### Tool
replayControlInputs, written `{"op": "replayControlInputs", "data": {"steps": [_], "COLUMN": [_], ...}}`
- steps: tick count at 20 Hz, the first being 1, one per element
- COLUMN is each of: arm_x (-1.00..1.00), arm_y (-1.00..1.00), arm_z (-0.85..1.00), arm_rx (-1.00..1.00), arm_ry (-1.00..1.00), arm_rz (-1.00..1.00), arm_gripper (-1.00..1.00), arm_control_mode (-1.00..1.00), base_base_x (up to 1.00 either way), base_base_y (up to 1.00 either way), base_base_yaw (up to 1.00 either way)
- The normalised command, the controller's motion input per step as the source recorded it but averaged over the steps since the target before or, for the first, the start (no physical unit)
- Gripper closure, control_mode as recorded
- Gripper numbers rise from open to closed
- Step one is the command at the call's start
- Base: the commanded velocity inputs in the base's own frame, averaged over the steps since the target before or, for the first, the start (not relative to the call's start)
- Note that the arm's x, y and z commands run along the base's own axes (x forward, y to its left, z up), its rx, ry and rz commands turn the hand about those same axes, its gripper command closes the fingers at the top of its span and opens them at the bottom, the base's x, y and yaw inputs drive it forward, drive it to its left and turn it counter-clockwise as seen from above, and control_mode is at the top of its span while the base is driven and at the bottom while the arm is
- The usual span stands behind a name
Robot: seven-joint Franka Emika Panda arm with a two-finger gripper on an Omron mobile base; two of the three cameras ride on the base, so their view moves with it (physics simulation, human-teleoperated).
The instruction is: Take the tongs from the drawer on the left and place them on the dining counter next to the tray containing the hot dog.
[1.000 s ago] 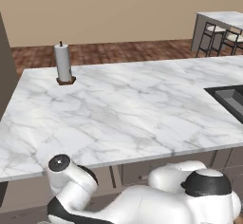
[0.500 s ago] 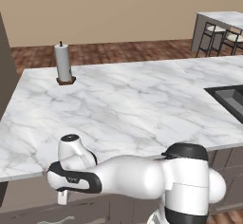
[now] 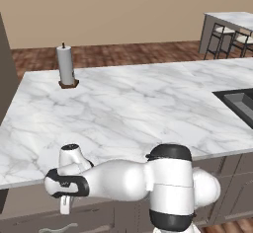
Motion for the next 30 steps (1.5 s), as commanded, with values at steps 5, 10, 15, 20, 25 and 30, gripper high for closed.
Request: {"op": "replayControlInputs", "data": {"steps": [5, 10, 15, 20, 25, 30], "arm_x": [-0.02, -0.23, -0.54, -0.57, -0.68, -0.72], "arm_y": [0.29, 0.34, 0.53, 0.55, 0.51, 0.46], "arm_z": [-0.37, -0.38, -0.36, -0.4, -0.36, -0.34], "arm_rx": [-0.01, 0.0, -0.03, -0.01, 0.0, 0.0], "arm_ry": [0.1, 0.08, 0.06, 0.11, 0.08, 0.04], "arm_rz": [0.07, 0.07, 0.06, 0.06, 0.04, 0.02], "arm_gripper": [-1.0, -1.0, -1.0, -1.0, -1.0, -1.0], "arm_control_mode": [-1.0, -1.0, -1.0, -1.0, -1.0, -1.0], "base_base_x": [0.0, 0.0, 0.0, 0.0, 0.0, 0.0], "base_base_y": [0.0, 0.0, 0.0, 0.0, 0.0, 0.0], "base_base_yaw": [0.0, 0.0, 0.0, 0.0, 0.0, 0.0]}}
